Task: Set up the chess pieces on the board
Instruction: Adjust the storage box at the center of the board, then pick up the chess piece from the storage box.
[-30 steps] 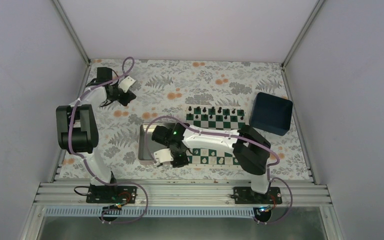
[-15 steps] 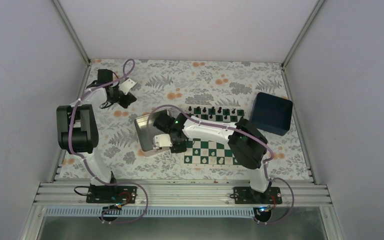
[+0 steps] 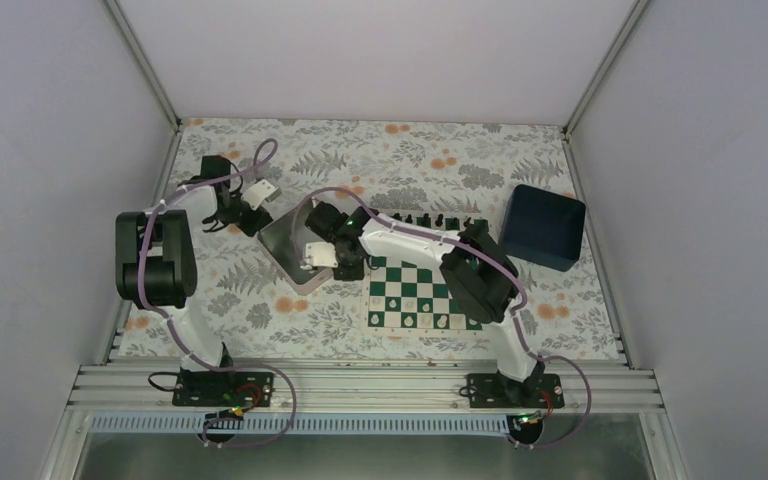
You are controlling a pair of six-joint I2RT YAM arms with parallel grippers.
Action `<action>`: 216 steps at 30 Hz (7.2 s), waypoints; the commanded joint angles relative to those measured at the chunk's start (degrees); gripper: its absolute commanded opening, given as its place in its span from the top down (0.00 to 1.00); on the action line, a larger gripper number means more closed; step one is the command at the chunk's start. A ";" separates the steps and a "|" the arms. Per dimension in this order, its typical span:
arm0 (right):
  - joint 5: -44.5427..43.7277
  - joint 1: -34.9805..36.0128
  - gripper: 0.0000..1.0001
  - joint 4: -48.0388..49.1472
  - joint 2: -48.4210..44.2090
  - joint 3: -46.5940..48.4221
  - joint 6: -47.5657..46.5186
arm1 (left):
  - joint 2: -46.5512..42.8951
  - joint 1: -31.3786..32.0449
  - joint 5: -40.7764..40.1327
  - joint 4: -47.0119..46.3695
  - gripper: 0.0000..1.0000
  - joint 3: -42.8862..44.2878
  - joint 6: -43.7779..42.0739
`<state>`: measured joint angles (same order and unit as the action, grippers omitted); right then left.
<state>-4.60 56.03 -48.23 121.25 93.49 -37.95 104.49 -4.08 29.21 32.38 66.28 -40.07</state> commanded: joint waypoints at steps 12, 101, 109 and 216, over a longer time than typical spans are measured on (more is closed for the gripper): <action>0.14 -4.30 0.96 3.28 2.32 5.24 0.43 | -9.79 0.45 -0.90 4.19 0.98 -8.55 -4.13; 5.45 -7.85 0.96 4.57 -0.89 0.65 -0.31 | -15.45 3.24 -8.79 21.11 0.98 -6.64 -10.86; 3.52 -12.11 0.96 5.76 -0.28 4.91 -0.18 | -12.39 0.59 -12.25 17.50 0.98 -0.07 -10.02; 13.48 -1.54 0.60 -7.22 6.12 12.88 -3.85 | -18.47 -3.98 -6.52 -3.44 0.00 -9.76 4.62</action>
<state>9.98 54.33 -56.80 126.02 104.16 -40.95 87.24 -7.99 21.32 30.04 57.23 -36.38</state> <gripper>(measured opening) 0.398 0.999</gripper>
